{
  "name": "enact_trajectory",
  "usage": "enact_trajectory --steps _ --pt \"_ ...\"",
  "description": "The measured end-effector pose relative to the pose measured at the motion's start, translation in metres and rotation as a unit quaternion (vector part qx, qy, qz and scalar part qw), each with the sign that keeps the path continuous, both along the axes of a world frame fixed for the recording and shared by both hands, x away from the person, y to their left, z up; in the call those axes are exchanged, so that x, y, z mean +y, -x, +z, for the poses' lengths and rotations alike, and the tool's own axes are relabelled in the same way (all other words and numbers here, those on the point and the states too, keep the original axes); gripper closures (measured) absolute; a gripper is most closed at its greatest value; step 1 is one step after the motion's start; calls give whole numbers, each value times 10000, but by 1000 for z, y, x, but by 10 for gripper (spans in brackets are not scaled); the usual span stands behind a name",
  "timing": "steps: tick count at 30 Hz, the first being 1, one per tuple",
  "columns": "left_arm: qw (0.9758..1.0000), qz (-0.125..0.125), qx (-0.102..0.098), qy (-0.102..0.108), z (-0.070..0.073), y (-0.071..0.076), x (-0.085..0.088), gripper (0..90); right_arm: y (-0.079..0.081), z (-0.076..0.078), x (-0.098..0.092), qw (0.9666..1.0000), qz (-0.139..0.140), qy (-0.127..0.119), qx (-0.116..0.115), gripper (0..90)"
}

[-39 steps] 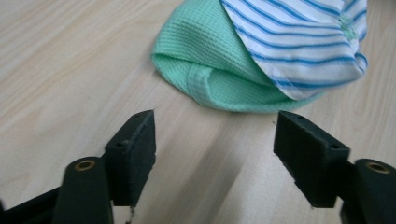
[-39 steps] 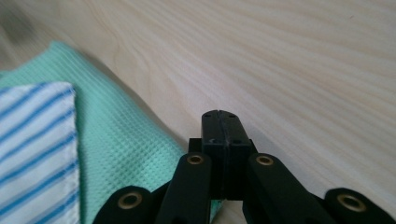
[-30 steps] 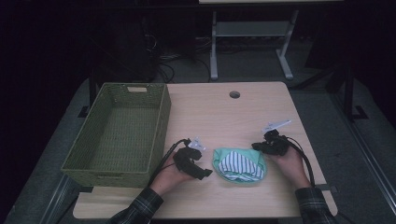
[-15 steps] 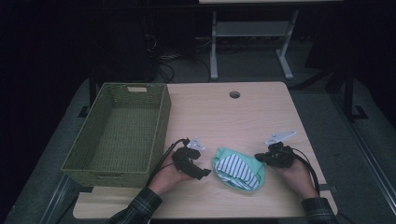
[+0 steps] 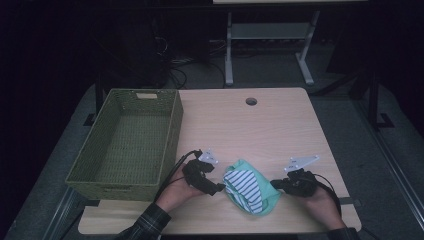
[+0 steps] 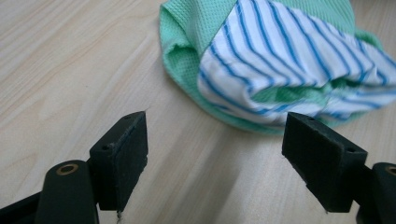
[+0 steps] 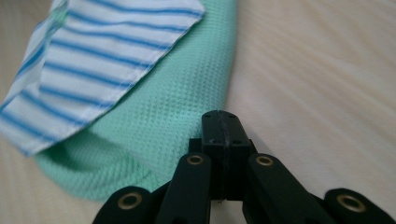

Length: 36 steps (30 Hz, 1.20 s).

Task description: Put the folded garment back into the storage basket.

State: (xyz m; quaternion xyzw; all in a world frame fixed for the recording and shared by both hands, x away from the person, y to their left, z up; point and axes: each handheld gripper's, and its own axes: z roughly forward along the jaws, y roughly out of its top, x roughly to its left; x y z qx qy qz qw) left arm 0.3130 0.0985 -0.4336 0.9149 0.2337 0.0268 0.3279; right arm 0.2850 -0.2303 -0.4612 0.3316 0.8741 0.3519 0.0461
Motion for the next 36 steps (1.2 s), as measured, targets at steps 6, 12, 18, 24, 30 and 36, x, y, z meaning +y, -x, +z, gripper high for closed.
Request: enact_trajectory --steps 6,12,18,24,30,36 --pt "10000 -8 -22 21 2 2 1 219 12 3 7 9999 117 11 -117 897" --pt "9999 -62 -121 92 12 5 -1 220 3 6 -10 9983 -461 -79 -349 736" --pt "9996 -207 -95 160 19 13 -11 220 -8 2 -30 9916 -1161 129 -549 484" --pt "9992 -383 -53 122 19 22 -24 220 -17 -4 -43 9836 -1667 313 -612 352" --pt "9992 -356 -99 140 16 26 -31 220 -22 -8 -50 9781 -1918 378 -713 271" --pt "9987 -436 -175 198 21 31 -36 220 -23 -13 -47 9770 -1943 481 -733 251"
